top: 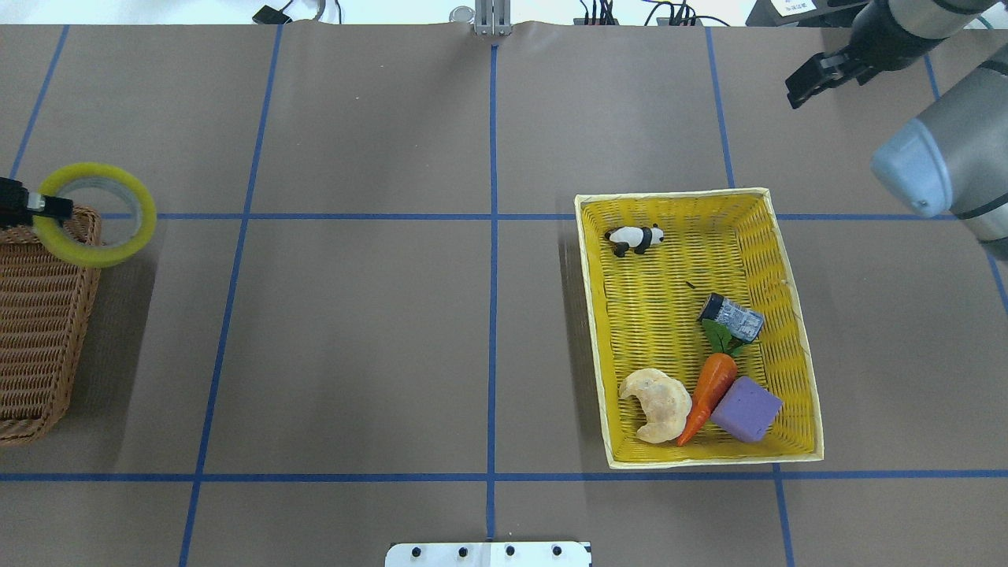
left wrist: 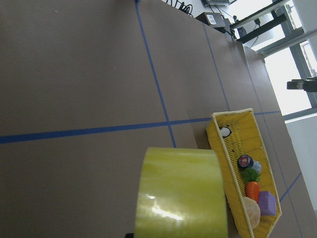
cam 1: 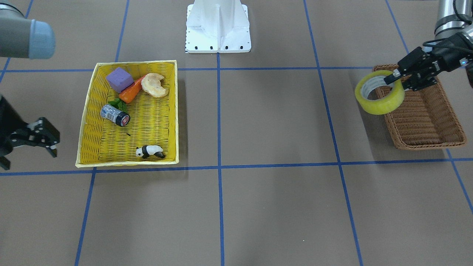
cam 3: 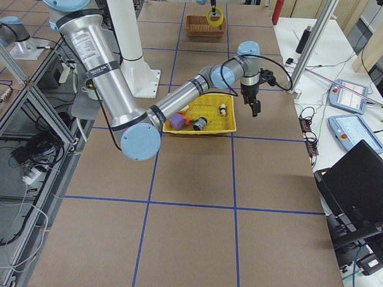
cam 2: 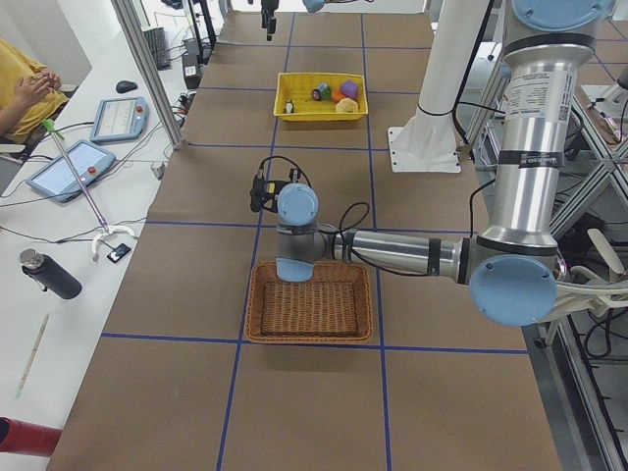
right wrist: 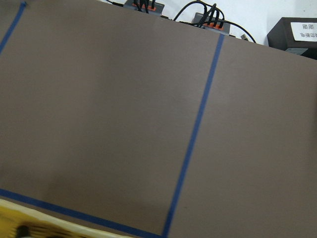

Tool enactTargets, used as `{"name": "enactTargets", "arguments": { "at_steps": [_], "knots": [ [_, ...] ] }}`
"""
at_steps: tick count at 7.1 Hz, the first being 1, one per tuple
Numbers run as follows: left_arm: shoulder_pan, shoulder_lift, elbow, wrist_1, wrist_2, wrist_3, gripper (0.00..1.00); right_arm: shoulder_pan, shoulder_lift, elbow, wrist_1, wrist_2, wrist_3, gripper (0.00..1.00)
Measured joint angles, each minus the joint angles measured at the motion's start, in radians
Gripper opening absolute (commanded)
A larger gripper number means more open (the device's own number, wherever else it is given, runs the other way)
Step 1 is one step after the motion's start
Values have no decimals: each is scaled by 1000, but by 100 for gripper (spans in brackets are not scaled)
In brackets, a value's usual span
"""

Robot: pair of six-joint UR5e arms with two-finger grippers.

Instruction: Move tape to another basket

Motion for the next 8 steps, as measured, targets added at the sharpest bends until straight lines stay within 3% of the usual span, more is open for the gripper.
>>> {"name": "enactTargets", "arguments": {
  "at_steps": [4,7,8],
  "knots": [
    [-144,49,161,-18,-153,18,0,310,-206,-107,-19,144,-379,100],
    [-160,64,355,-161,-166,36,0,422,-339,-138,-20,148,-492,100],
    [-159,63,401,-190,-164,38,11,430,-362,-140,-16,144,-499,100]
  ]
}}
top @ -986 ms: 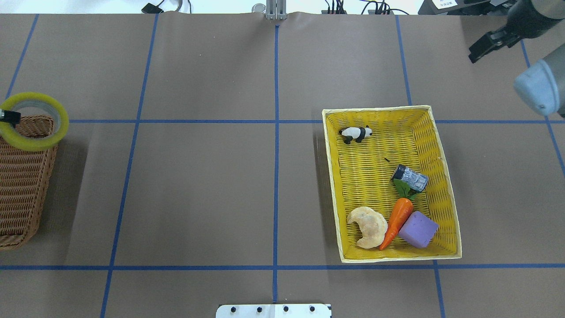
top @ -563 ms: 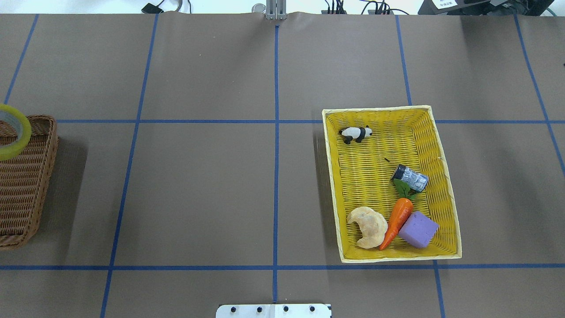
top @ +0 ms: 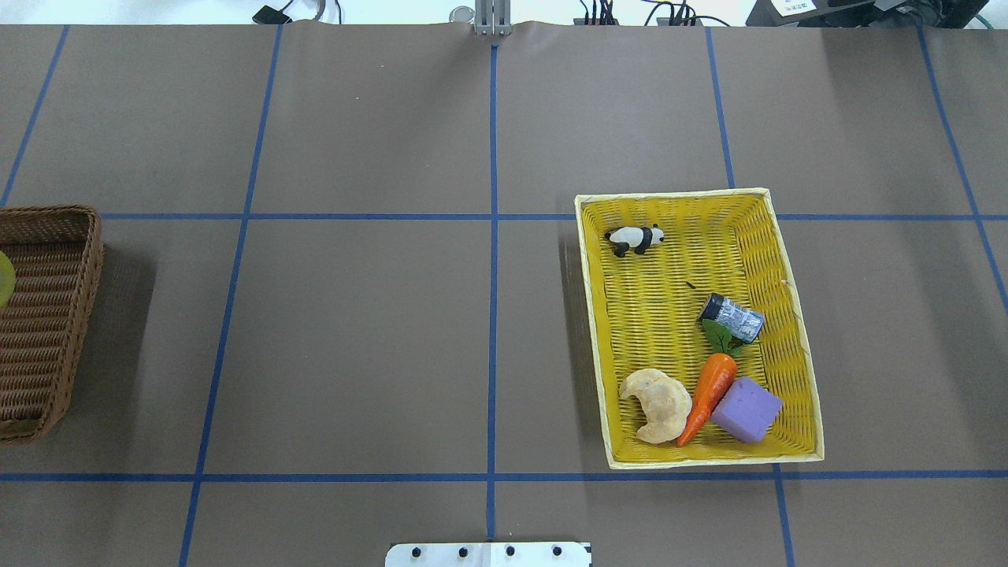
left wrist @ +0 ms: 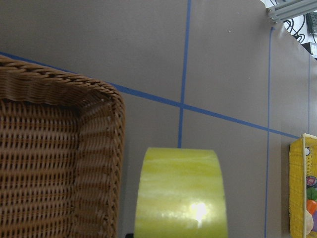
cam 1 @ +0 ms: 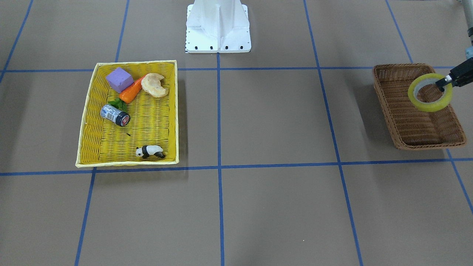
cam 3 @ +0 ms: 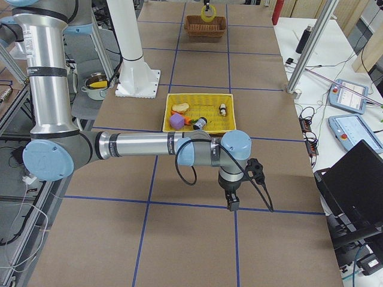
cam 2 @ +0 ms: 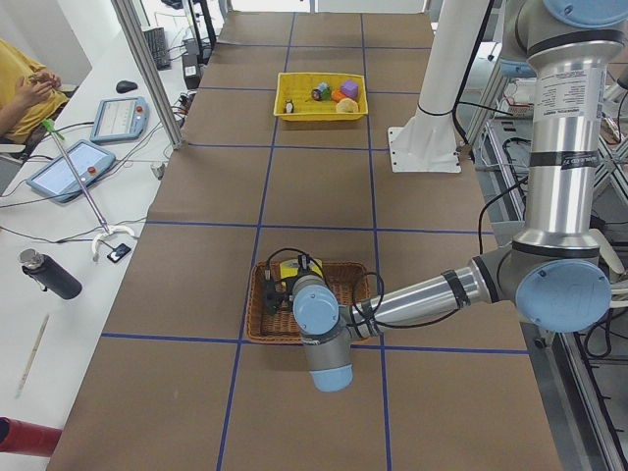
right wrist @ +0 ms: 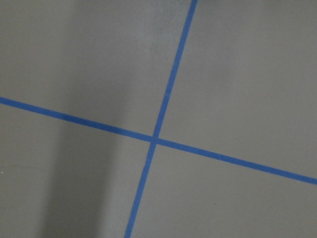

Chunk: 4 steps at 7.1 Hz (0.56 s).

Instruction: Move tape to another basket

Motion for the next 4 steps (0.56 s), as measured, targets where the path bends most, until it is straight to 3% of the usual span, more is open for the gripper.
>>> {"name": "enactTargets", "arguments": {
  "at_steps": [1,2,4],
  "knots": [
    [1,-3,25,-13,3,2,26,3,-10,0,3,-2,-3,100],
    [2,-6,50,-27,5,17,32,4,-15,-1,4,-3,-4,100],
    [3,-9,122,-53,5,114,73,4,-16,-1,5,-4,-5,100]
  ]
}}
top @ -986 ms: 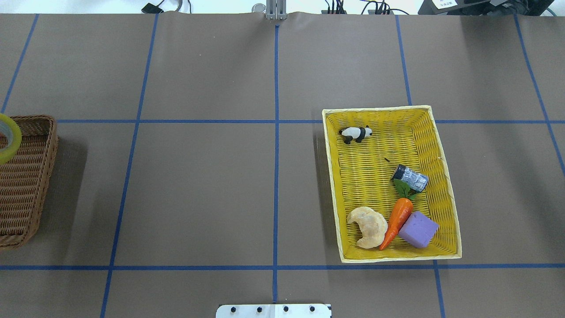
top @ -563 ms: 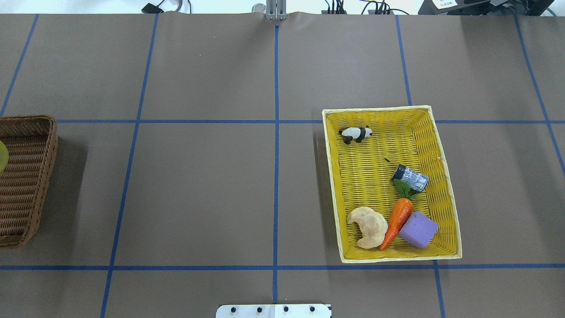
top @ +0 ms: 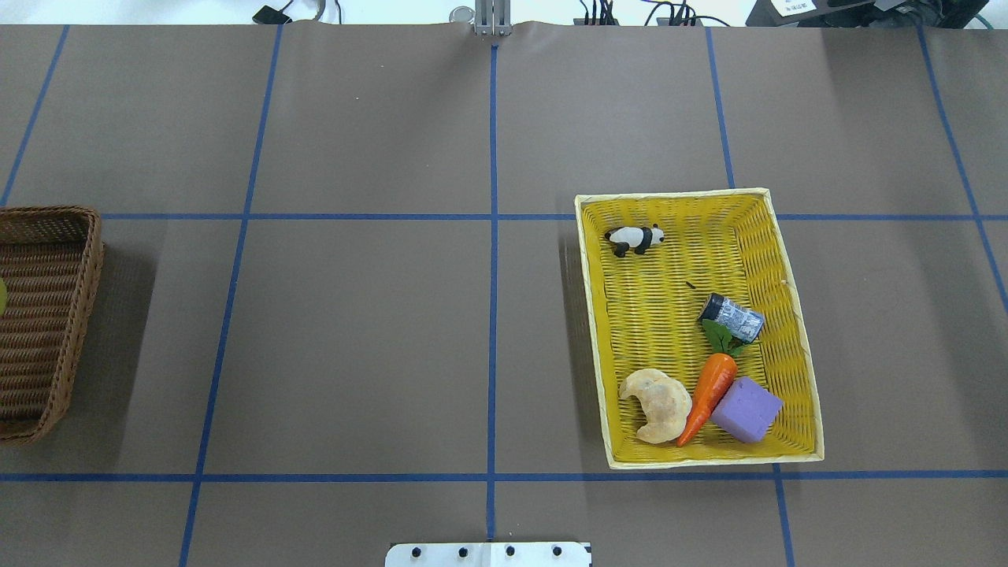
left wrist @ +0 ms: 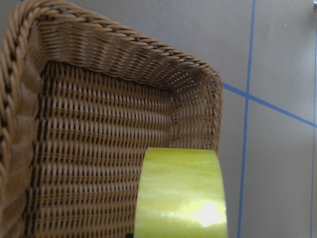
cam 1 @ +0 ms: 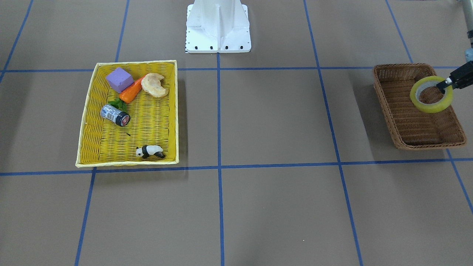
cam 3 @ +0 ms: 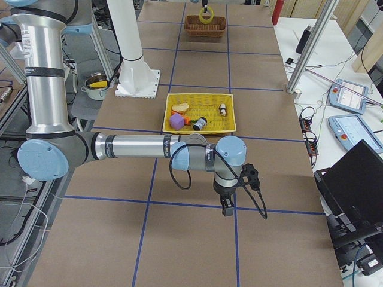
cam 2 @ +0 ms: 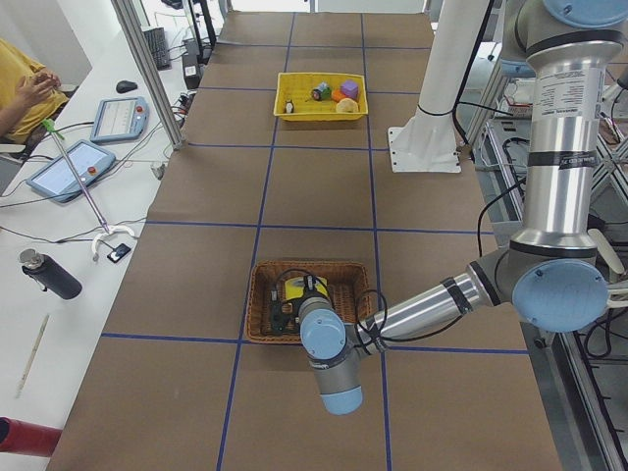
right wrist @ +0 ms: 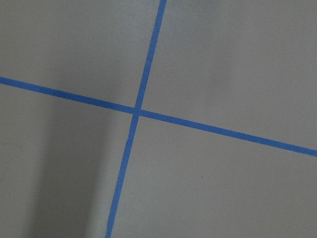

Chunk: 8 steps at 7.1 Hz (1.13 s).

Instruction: Move tape to another basket

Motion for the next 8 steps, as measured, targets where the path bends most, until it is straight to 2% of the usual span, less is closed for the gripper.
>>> {"name": "enactTargets", "arguments": {
  "at_steps": [1,5,8],
  "knots": [
    [0,-1,23,-3,0,39,98,0,0,0,0,0,0,100],
    [-20,2,77,-2,0,157,98,0,2,0,1,1,1,100],
    [-99,-39,77,8,0,174,98,0,1,0,2,1,3,100]
  ]
}}
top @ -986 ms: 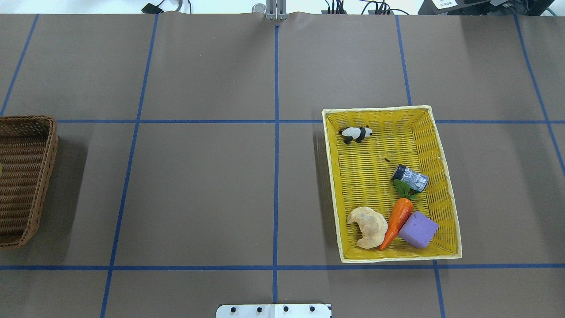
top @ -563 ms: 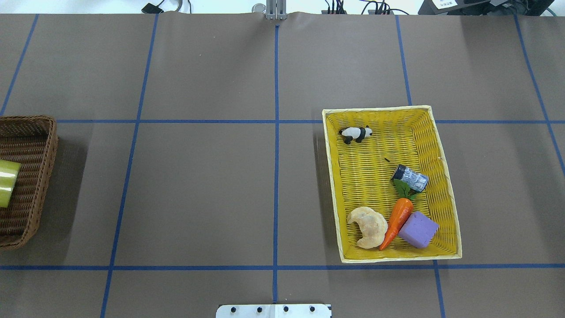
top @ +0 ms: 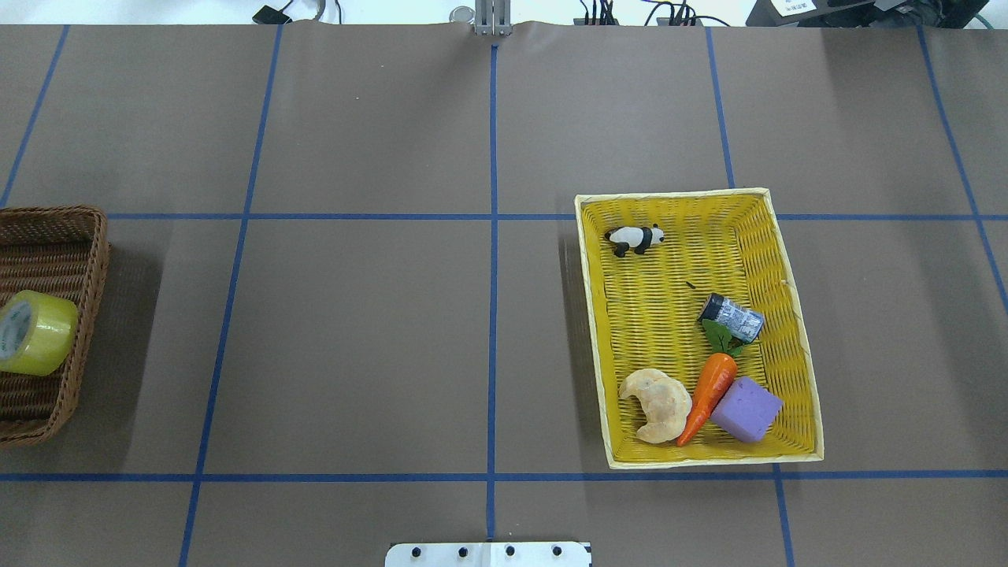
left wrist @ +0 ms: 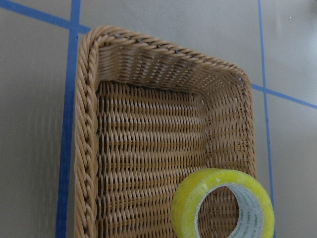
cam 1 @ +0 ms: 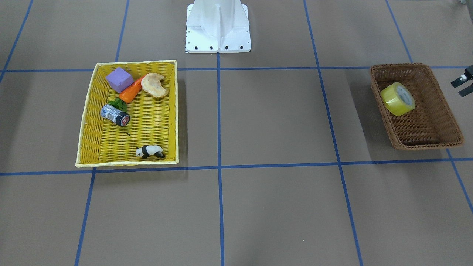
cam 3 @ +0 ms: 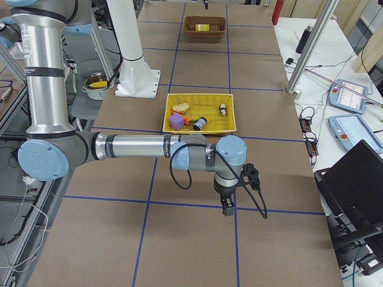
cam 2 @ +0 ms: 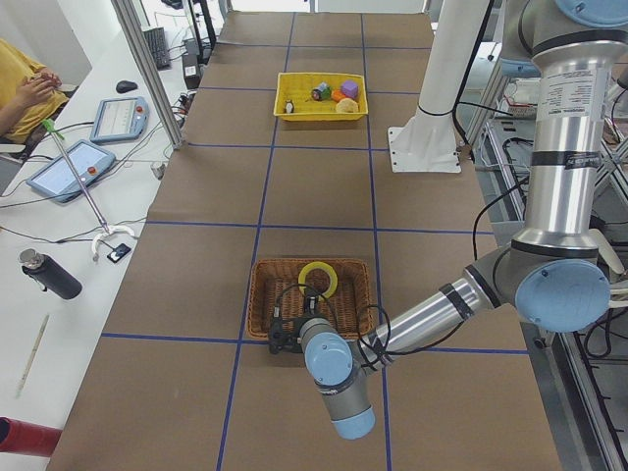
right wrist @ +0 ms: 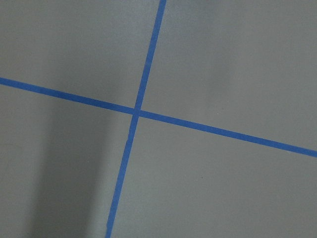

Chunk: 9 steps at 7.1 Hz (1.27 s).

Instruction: Move tape to another basket

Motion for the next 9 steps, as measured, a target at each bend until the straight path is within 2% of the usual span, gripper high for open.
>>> {"name": "enactTargets", "arguments": {
  "at_steps": [2,4,7,9],
  "knots": [
    [-61,-68,-5,9,21,4,98,0,0,0,0,1,1,100],
    [-69,-97,-29,10,113,86,98,0,1,0,3,1,6,100],
    [-78,-103,-72,25,303,431,98,0,5,0,3,1,12,100],
    [-93,-103,-76,74,475,748,99,0,4,0,3,1,12,100]
  ]
}}
